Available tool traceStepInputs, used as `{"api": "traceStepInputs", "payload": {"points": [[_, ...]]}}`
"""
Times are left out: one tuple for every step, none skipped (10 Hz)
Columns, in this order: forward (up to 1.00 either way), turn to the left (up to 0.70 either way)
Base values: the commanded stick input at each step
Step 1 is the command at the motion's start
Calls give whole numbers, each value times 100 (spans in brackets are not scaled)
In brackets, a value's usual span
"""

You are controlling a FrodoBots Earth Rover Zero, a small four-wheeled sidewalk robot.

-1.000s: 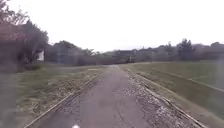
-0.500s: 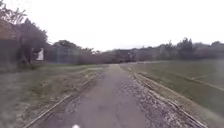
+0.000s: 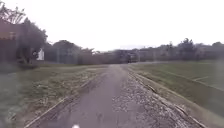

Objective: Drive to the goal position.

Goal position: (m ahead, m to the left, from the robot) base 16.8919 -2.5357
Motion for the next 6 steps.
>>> {"api": "traceStepInputs", "payload": {"points": [[45,0],[45,0],[45,0],[45,0],[45,0],[45,0]]}}
